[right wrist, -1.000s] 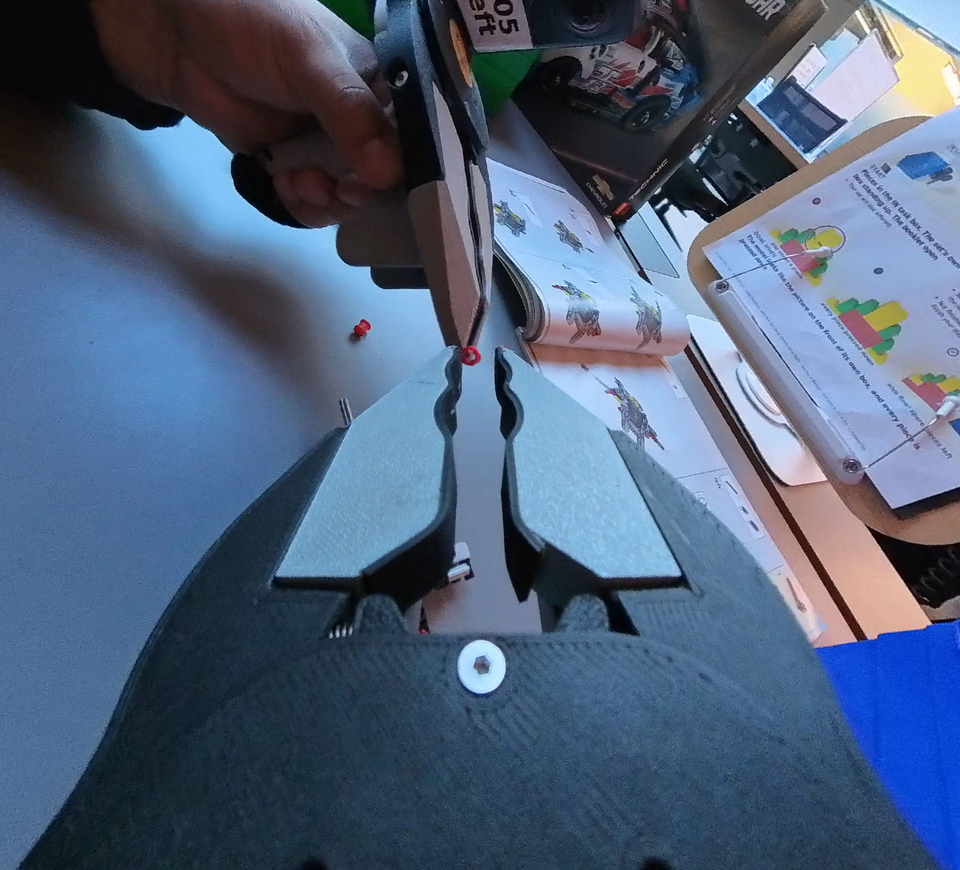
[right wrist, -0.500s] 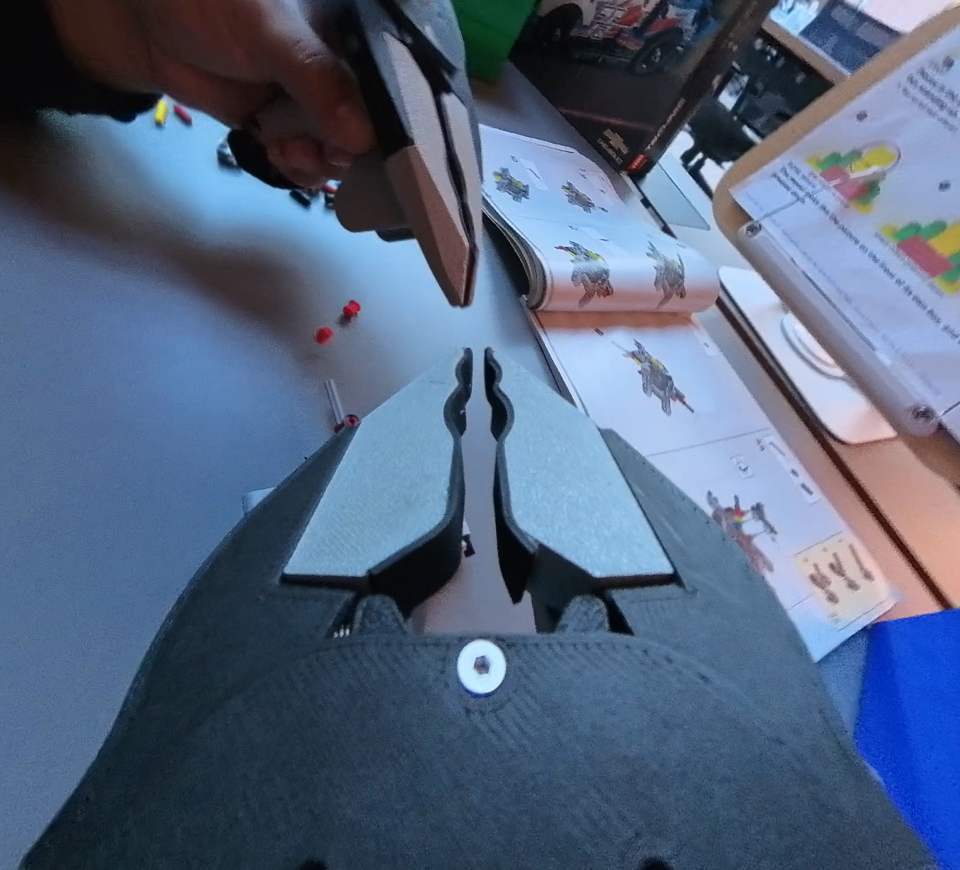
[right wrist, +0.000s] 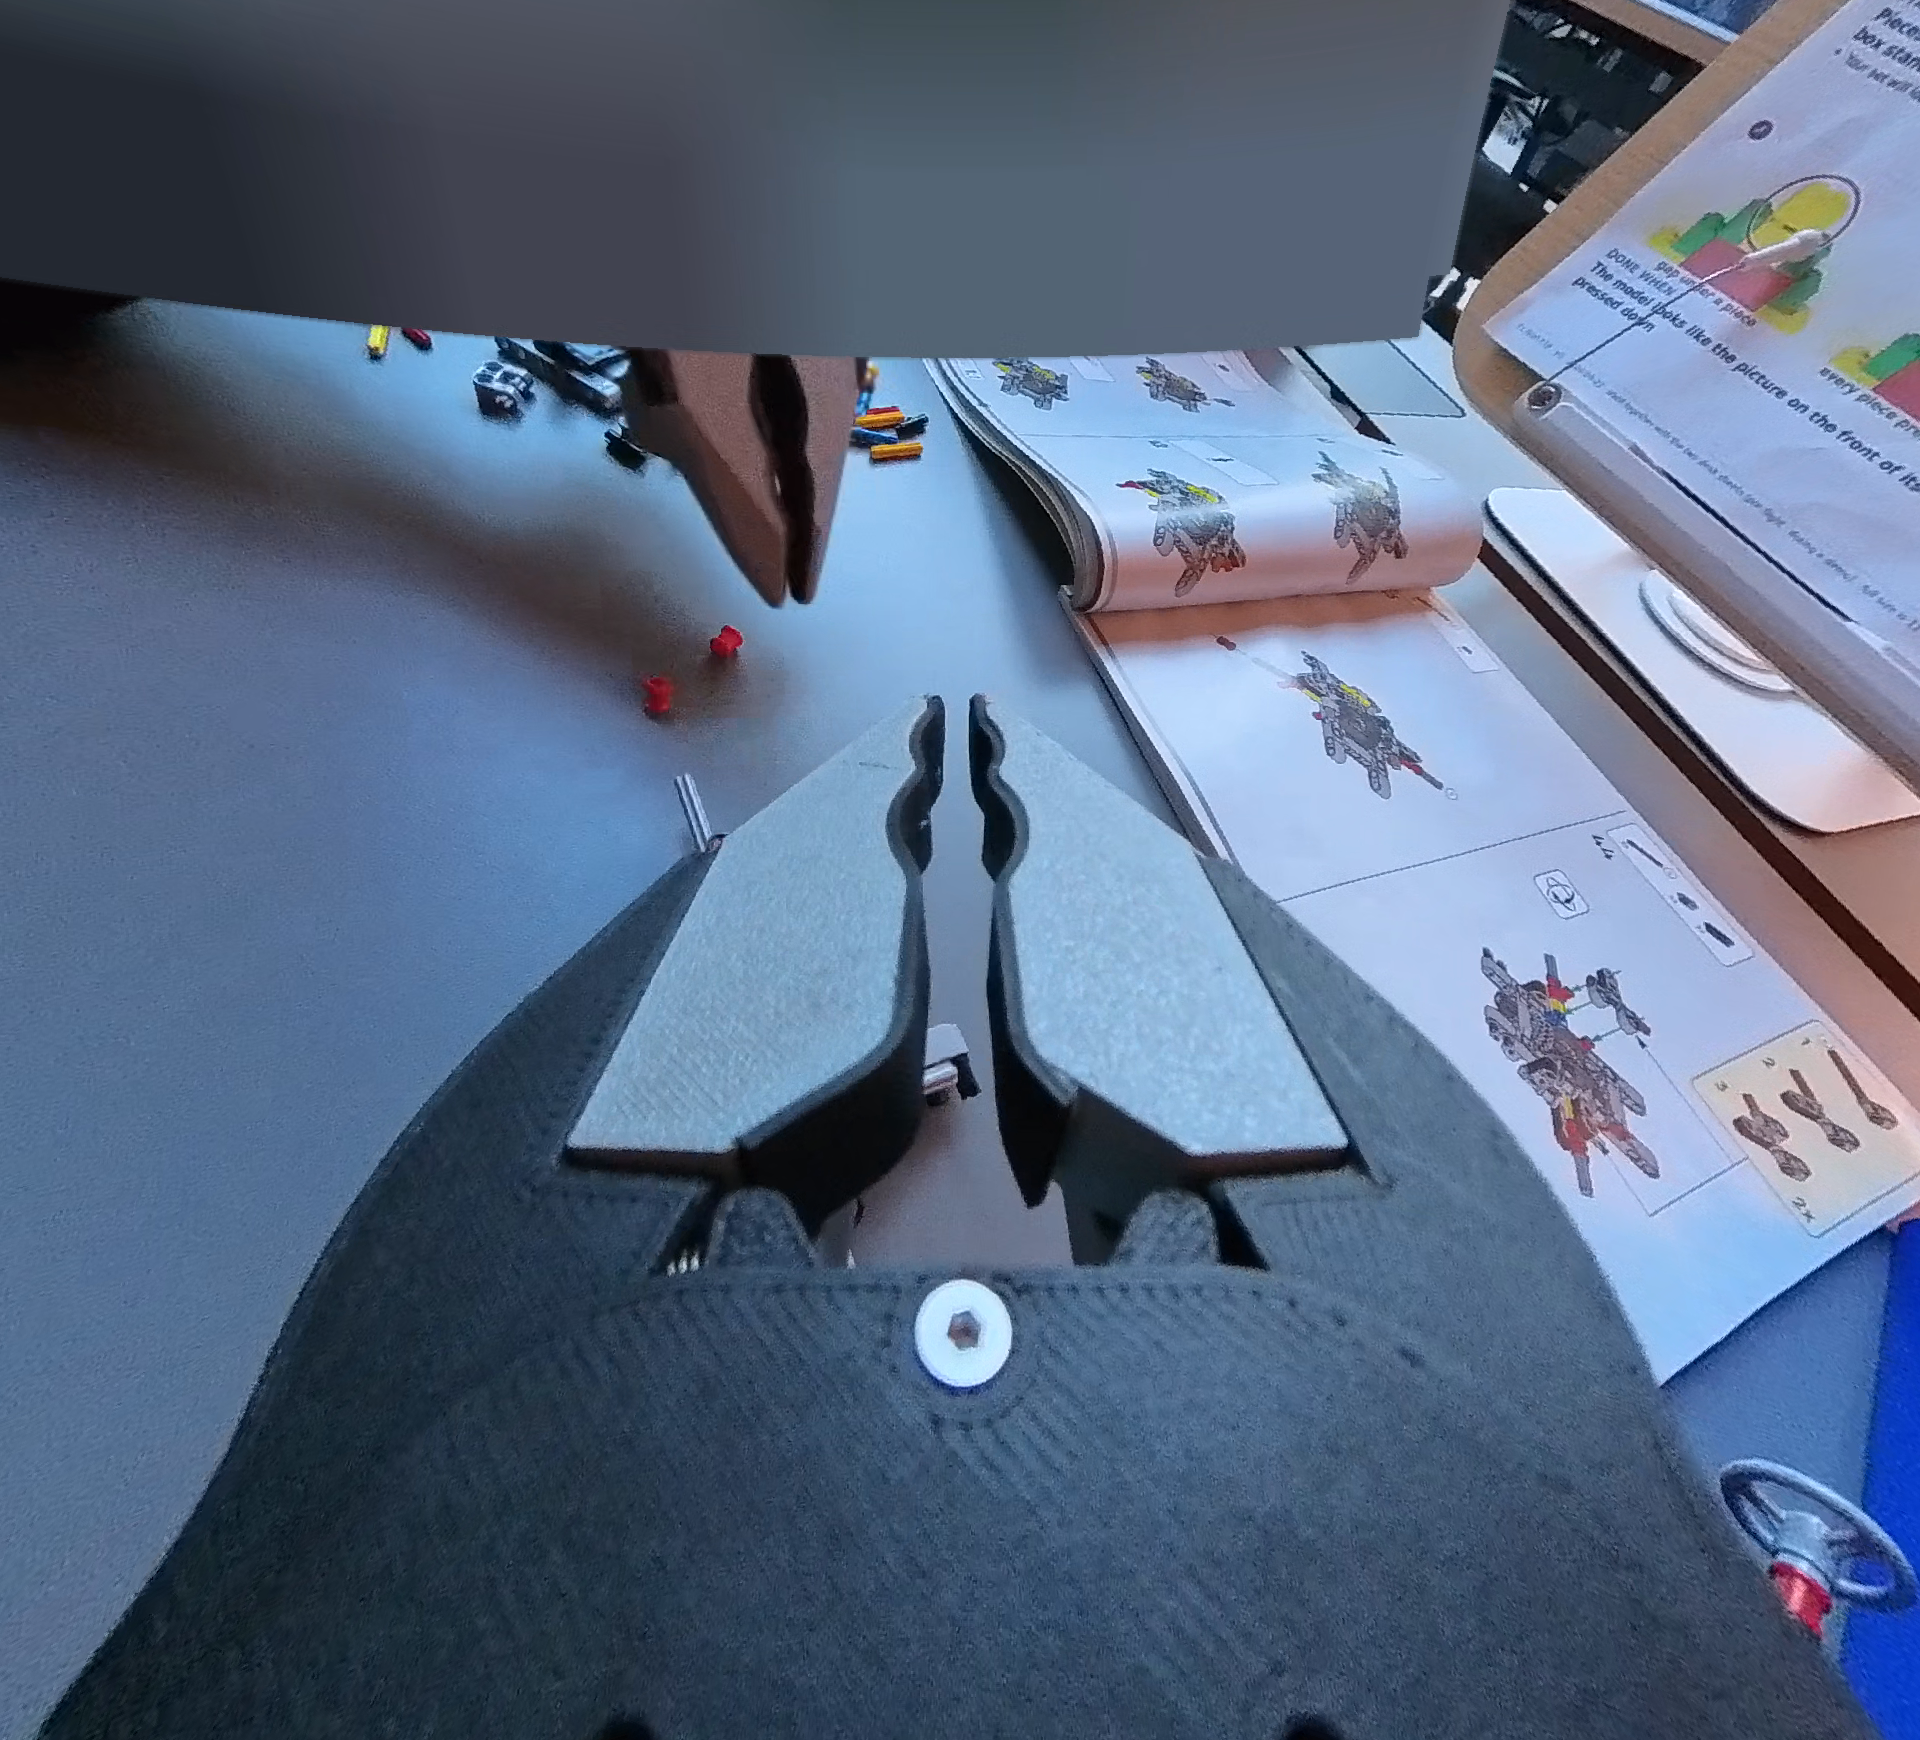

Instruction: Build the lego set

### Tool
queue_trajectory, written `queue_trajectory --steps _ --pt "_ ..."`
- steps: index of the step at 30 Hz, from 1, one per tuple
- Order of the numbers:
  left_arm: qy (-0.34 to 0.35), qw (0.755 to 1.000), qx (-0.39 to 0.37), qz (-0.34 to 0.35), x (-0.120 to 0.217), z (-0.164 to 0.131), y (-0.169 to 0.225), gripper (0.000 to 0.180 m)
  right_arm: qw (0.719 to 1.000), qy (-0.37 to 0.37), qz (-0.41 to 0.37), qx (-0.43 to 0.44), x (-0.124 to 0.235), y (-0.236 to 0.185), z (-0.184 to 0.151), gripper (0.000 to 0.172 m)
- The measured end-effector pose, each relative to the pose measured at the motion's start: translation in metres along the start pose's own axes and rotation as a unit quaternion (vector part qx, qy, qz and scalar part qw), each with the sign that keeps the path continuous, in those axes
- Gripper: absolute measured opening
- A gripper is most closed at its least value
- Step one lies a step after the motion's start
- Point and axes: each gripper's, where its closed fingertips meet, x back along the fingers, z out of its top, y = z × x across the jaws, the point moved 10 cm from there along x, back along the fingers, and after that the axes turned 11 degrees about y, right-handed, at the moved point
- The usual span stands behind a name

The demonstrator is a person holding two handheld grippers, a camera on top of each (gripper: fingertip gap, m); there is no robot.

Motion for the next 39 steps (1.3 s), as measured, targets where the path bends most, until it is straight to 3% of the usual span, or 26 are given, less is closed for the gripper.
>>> queue_trajectory --steps 4,9,14,25,29,39 --pt "-0.004 0.999 -0.045 0.006 0.011 -0.007 0.002 0.009 1.0 0.0 -0.001 -0.004 0.002 0.001 0.0 0.001" --pt "0.022 0.998 -0.021 -0.054 0.014 -0.009 0.004 0.016 1.0 0.002 0.007 -0.013 0.001 0.001 -0.001 0.001" --pt "0.003 0.998 -0.018 -0.061 0.002 -0.008 0.009 0.018 1.0 0.0 0.017 -0.013 -0.001 -0.002 -0.001 0.001" --pt "-0.013 0.999 0.003 -0.05 -0.008 -0.006 0.012 0.014 1.0 0.006 0.016 -0.008 0.001 -0.004 0.003 0.001" --pt "-0.021 1.0 0.019 -0.003 -0.006 -0.001 0.015 0.015 1.0 0.004 0.016 -0.007 0.001 -0.004 0.002 0.001" --pt "-0.042 0.999 0.018 0.018 -0.006 0.0 0.025 0.012 1.0 0.003 0.016 -0.011 0.0 -0.004 0.001 0.001"
